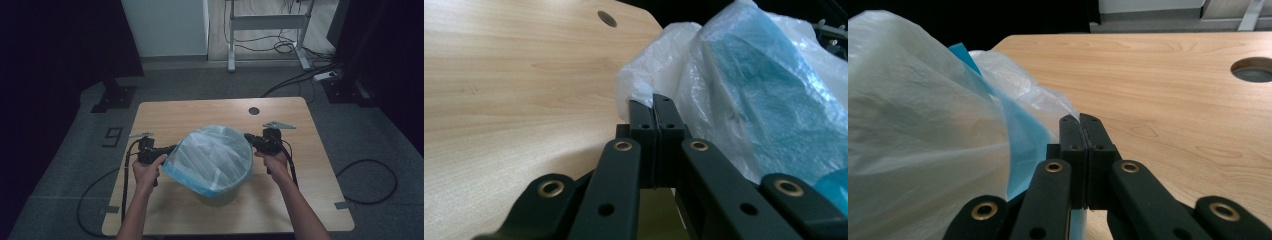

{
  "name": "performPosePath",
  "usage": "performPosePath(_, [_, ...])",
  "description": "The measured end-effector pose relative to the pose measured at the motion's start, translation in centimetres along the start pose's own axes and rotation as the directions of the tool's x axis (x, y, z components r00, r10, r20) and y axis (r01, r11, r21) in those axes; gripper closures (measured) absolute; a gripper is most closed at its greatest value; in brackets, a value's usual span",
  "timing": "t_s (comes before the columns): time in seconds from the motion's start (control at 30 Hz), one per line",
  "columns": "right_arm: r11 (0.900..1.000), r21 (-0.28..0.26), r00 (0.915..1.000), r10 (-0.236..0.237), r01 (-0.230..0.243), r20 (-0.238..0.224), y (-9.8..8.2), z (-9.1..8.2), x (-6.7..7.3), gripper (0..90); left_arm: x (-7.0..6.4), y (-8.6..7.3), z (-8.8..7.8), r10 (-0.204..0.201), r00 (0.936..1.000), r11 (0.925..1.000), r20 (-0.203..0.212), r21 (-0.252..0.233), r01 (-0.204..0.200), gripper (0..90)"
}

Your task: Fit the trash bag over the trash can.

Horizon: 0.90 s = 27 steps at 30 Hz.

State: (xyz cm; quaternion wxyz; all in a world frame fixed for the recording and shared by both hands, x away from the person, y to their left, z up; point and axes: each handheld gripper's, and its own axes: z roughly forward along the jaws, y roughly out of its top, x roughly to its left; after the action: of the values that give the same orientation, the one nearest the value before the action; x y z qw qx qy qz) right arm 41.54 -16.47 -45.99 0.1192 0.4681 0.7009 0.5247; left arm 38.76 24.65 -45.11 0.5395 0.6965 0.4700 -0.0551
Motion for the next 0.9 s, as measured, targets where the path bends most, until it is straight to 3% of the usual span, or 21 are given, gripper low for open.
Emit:
performPosePath(0.27, [1.0, -0.002, 1.0, -0.001, 0.001, 0.004, -0.2, -0.8, -0.1, 88.3, -0.4, -0.5, 0.0, 0.009, 1.0, 0.9996, 0.001, 0.027, -0.009, 88.5])
performPosePath(0.4, [1.0, -0.006, 0.9999, 0.011, -0.011, 0.012, -0.4, -0.8, -0.2, 85.1, -0.4, -0.6, -0.4, 0.018, 0.9998, 0.9998, -0.005, 0.01, -0.018, 85.6])
performPosePath(0.5, [0.998, -0.046, 0.9988, 0.044, -0.043, 0.023, -0.1, -1.4, -0.5, 74.9, -0.6, -0.4, -1.3, 0.029, 0.9994, 0.9979, -0.016, -0.057, -0.03, 75.0])
performPosePath(0.6, [0.994, -0.084, 0.9965, 0.072, -0.068, 0.042, 0.3, -2.3, -0.6, 69.1, -0.8, -0.2, -2.6, 0.04, 0.9984, 0.9897, -0.04, -0.136, -0.045, 60.4])
performPosePath(0.7, [0.992, -0.103, 0.9964, 0.075, -0.07, 0.04, 0.6, -2.9, -0.6, 67.6, -1.1, 0.1, -3.9, 0.052, 0.9972, 0.9809, -0.054, -0.185, -0.061, 46.3])
performPosePath(0.9, [0.992, -0.112, 0.9972, 0.063, -0.058, 0.04, 0.6, -3.7, -0.2, 66.4, -2.5, 0.3, -5.6, 0.127, 0.9913, 0.9702, -0.035, -0.204, -0.131, 38.7])
